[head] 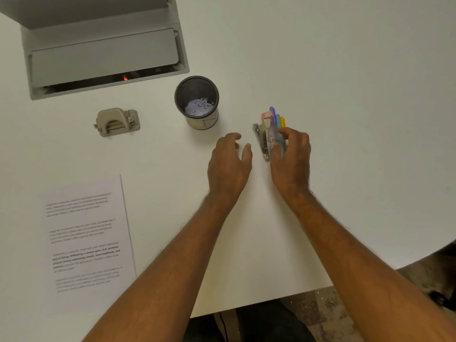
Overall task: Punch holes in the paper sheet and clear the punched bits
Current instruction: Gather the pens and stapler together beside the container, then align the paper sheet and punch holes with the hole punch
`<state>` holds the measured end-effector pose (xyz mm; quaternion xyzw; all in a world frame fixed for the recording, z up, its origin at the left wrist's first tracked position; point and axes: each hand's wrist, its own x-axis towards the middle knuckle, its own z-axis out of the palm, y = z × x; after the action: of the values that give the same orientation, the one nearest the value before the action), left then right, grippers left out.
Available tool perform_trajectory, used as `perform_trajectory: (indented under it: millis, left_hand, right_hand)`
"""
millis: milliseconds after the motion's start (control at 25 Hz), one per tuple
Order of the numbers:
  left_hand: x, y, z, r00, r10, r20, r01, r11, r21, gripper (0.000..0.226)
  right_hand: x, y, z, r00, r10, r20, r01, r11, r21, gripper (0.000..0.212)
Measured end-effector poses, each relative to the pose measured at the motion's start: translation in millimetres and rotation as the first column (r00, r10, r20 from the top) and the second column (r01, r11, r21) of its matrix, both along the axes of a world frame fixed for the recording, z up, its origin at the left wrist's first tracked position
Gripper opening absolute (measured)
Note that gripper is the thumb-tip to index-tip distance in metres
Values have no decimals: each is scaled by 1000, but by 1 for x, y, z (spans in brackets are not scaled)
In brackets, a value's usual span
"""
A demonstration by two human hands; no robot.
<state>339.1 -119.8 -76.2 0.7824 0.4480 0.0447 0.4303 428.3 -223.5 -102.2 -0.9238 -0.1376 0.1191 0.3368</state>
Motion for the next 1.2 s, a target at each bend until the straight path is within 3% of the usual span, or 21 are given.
perform_trajectory:
  millis: [400, 1000, 1200]
  left_hand:
    - [-126, 49, 2, 995, 74, -67, -57, 971, 234, 34]
    - [-351, 109, -5, 951, 298, -80, -274, 934, 232, 36]
    - [-412, 122, -8, 923, 303, -238, -255, 943, 212, 56]
  right_hand:
    - [-84, 51, 10, 975, 223, -1, -222, 972, 77, 37]
    - [-273, 134, 6, 877, 440, -192, -430, 898, 93, 46]
    - [-306, 163, 4, 889, 392, -235, -393, 918, 44, 51]
